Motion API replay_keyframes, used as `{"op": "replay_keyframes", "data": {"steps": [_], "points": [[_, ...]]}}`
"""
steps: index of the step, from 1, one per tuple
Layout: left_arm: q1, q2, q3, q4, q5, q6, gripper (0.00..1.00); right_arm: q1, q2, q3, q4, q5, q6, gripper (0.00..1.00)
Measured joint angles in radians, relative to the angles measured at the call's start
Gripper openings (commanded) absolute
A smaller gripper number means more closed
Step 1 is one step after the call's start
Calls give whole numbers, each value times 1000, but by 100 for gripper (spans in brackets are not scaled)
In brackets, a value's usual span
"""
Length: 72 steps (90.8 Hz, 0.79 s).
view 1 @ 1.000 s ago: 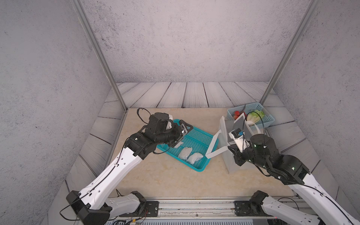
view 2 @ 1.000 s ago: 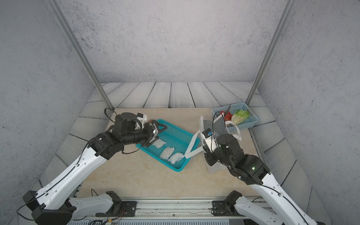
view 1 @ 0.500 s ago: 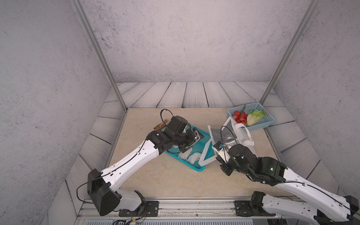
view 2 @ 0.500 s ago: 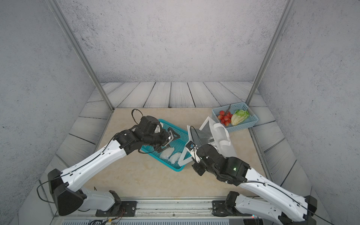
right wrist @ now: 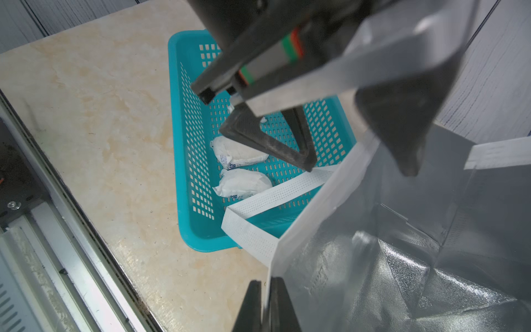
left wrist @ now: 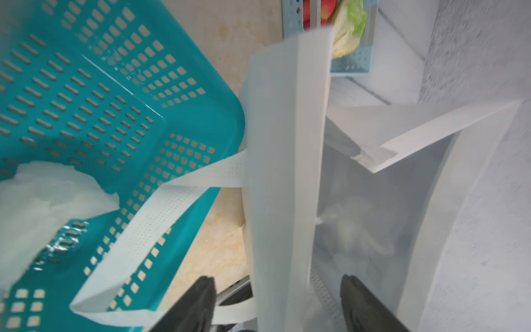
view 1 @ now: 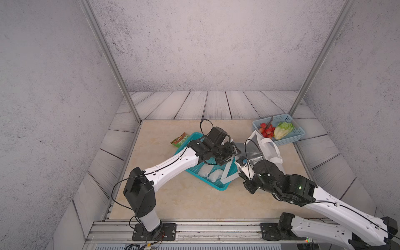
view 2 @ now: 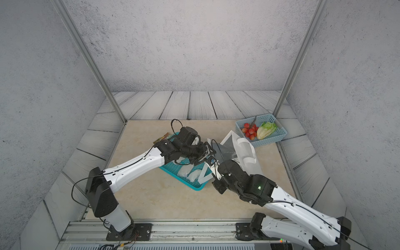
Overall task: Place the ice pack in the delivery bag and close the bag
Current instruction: Pick up the delivery bag from the center of the board.
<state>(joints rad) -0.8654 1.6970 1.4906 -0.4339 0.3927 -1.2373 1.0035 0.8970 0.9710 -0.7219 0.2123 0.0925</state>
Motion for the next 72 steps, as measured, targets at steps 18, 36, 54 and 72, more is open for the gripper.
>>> {"op": "replay_keyframes", "data": {"steps": [18,36,54,72], "points": [[-14,69,4,12,41,-3,8,2,-11,0,-5,-4,-8,37],[-7,35,9,-9,55,56,0,2,-11,188,-153,-105,-52,73],[69,-175,73,-129,37,221,0,2,114,946,-229,-215,-87,83],[278,-481,286,-478,-167,548,0,1,83,1040,-175,17,-63,99]]}}
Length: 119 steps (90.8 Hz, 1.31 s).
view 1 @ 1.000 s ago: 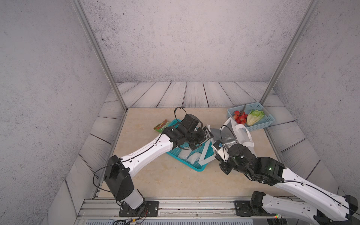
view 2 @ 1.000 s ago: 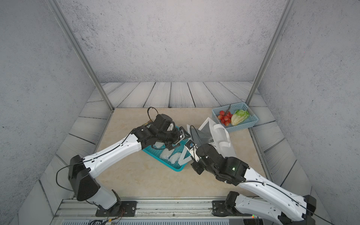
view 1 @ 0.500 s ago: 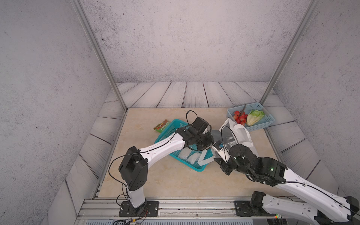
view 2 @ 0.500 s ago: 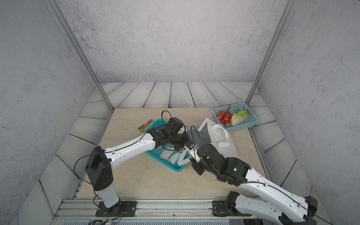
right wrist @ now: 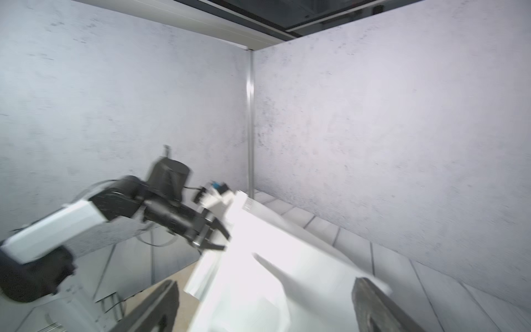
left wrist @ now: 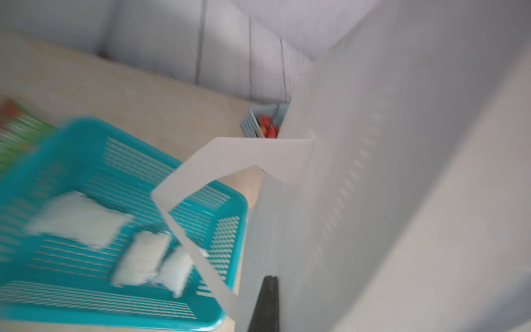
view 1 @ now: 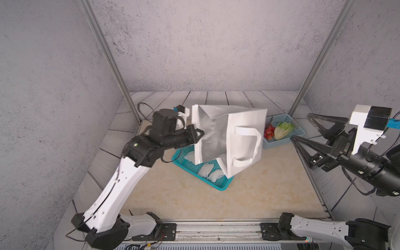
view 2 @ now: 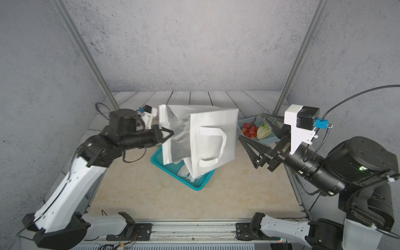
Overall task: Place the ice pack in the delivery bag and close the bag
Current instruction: Pick up the delivery bag from the center of the board, then move the bin to the center of the board.
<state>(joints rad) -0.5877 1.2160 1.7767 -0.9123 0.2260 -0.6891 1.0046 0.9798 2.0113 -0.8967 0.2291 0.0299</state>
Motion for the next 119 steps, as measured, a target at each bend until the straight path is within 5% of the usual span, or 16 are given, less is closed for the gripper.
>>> {"op": "replay_keyframes", "data": {"steps": [12,26,40,58,84,101,119], "points": [[30,-73,206,-313,-152,219,0,-86,-9,-269,49,58,52,99],[30,-107,303,-578,-331,376,0,-325,68,-572,137,-144,180,94],[31,-137,295,-679,-491,428,0,-389,216,-756,181,-277,223,94],[30,-212,200,-678,-594,459,0,-476,551,-723,263,-340,60,87],[31,-282,57,-678,-591,478,0,-503,1050,-338,222,-351,-183,76],[30,-287,12,-678,-578,492,0,-500,1122,-307,206,-307,-258,47],[31,-315,-93,-673,-532,514,0,-536,961,-502,249,-275,-258,29]]}}
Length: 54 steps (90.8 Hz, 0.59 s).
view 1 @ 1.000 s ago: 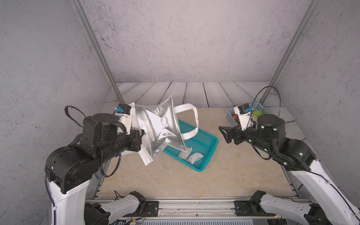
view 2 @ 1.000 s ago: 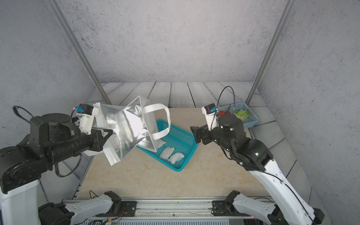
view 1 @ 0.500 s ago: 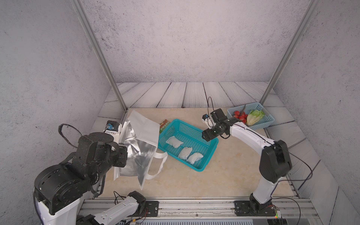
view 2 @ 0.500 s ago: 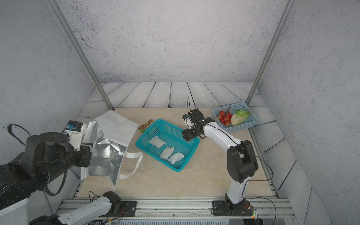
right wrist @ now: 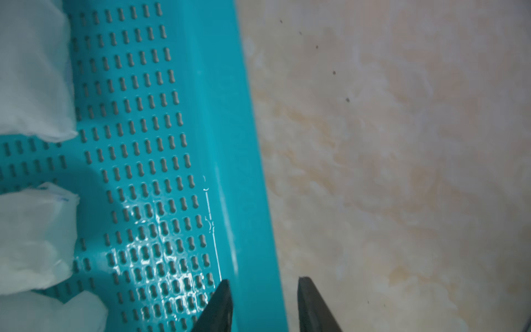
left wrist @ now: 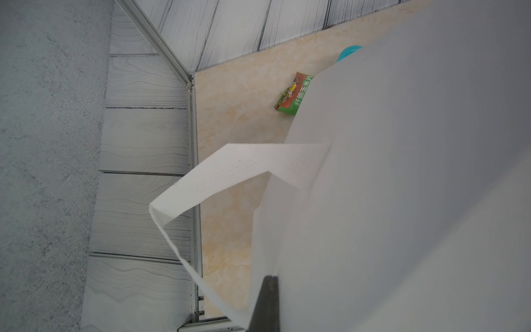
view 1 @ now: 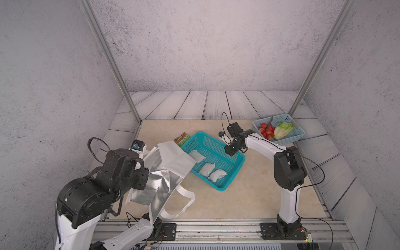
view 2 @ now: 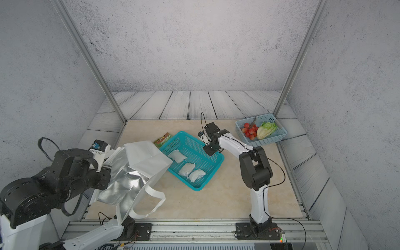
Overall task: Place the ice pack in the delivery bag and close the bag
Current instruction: Move the bin to the center of the board.
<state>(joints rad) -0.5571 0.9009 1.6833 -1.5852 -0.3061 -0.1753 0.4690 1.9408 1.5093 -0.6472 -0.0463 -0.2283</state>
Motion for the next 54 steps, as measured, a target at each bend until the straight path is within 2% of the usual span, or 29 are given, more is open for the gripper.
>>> {"op": "replay_keyframes", "data": {"steps": [9,17,19,25,31,45,50,54], "points": [[0,-3,-85,32,54,17,0,-58,-117,-129,10,17,23,26],[0,16,-139,83,105,34,0,-122,-211,-242,19,41,62,27],[0,26,-149,98,116,39,0,-143,-236,-270,20,51,79,30],[0,58,-171,147,140,56,0,-192,-294,-340,20,89,121,51],[0,99,-182,194,157,72,0,-231,-350,-388,10,148,154,65],[0,218,-180,278,208,86,0,-249,-554,-416,-21,227,184,76],[0,256,-180,295,225,84,0,-248,-644,-411,4,189,191,82],[0,281,-180,304,236,81,0,-246,-716,-411,45,113,208,83]]}}
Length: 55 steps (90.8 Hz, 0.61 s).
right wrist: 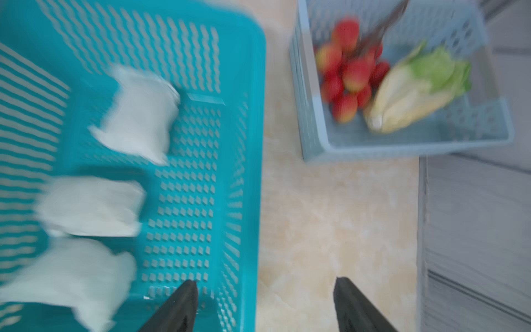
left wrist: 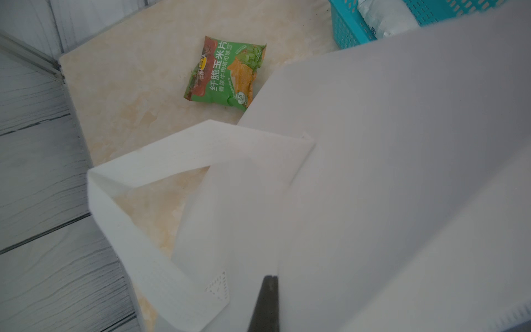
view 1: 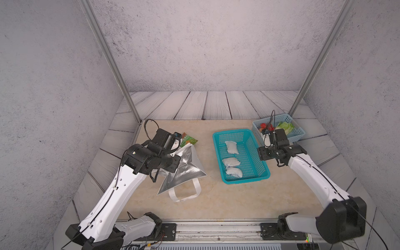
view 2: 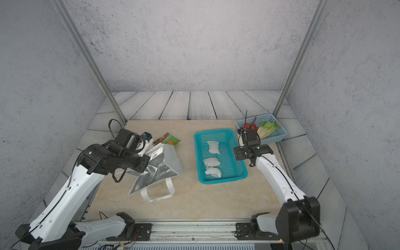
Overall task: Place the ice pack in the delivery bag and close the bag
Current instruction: Move the bin to the center of the board, then pick up the ice pack from the bin.
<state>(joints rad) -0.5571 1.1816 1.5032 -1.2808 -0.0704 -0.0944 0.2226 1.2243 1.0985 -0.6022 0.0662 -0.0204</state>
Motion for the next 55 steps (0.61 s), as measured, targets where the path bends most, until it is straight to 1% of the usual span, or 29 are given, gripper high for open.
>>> {"op": "replay_keyframes", "data": {"steps": [4,9,15,19,28,40,48,55], "points": [[0,13,-1,7,11,-3,0,2,-45,2,46,-84,47,83],[0,18,-1,13,22,-9,0,9,-51,14,84,-159,112,81],[0,18,1,16,35,-19,0,37,21,57,114,-230,196,82],[0,18,5,19,42,-26,0,65,116,95,128,-251,254,83],[0,22,17,26,56,-42,0,106,363,191,115,-245,362,85],[0,23,37,21,56,-54,0,142,670,370,2,-180,455,87],[0,15,40,19,54,-60,0,159,791,481,-53,-137,488,87],[0,5,40,11,50,-66,0,167,856,554,-78,-104,509,87]]}}
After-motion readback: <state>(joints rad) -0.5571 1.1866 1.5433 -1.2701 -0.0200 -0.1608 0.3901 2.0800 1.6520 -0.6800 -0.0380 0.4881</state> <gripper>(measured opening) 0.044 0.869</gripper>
